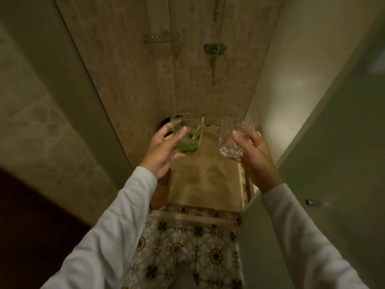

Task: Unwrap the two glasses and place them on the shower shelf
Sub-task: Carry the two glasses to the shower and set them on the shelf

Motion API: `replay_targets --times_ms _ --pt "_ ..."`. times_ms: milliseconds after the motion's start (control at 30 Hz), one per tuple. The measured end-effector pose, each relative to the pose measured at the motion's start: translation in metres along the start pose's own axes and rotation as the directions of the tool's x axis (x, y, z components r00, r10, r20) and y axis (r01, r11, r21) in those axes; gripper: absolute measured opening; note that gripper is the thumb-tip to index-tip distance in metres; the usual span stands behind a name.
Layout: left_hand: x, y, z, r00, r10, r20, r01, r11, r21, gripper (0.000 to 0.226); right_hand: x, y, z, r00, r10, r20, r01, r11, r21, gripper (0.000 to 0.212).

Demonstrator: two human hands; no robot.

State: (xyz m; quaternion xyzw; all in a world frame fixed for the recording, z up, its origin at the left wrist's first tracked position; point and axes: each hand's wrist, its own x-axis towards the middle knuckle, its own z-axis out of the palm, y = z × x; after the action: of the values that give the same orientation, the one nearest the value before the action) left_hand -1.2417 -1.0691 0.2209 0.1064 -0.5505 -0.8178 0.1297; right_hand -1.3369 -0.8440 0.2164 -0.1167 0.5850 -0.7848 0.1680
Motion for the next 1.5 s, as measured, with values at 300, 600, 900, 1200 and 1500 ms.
replay_targets --times_ms 300,600,900,1200,1500 --pt "0.164 0.030 -0.034 0.999 -0.039 0.008 0.039 0.999 -0.027 0.062 0.149 -0.009 0.043 1.000 -0.013 0.002 0.013 0.999 -0.032 0.020" --pt "0.290 0.034 -0.034 0.992 -0.118 -0.046 0.112 0.988 -0.105 0.064 0.280 -0.001 0.034 0.998 0.003 -0.066 -0.003 1.000 -0.003 0.045" --pt "0.450 0.024 -0.006 0.996 -0.068 -0.052 0.064 0.995 -0.076 0.044 0.447 -0.015 -0.008 0.998 -0.041 -0.041 0.039 0.998 -0.039 0.052" --pt "0.613 0.056 0.036 0.991 -0.042 -0.130 0.032 0.996 -0.078 0.108 0.610 -0.070 -0.029 0.999 -0.010 0.047 0.015 0.994 -0.110 0.047" --pt "0.718 0.087 0.009 0.988 0.045 -0.148 -0.062 0.992 -0.110 0.081 0.746 -0.077 -0.001 0.992 -0.011 0.129 0.026 0.992 -0.120 0.054"
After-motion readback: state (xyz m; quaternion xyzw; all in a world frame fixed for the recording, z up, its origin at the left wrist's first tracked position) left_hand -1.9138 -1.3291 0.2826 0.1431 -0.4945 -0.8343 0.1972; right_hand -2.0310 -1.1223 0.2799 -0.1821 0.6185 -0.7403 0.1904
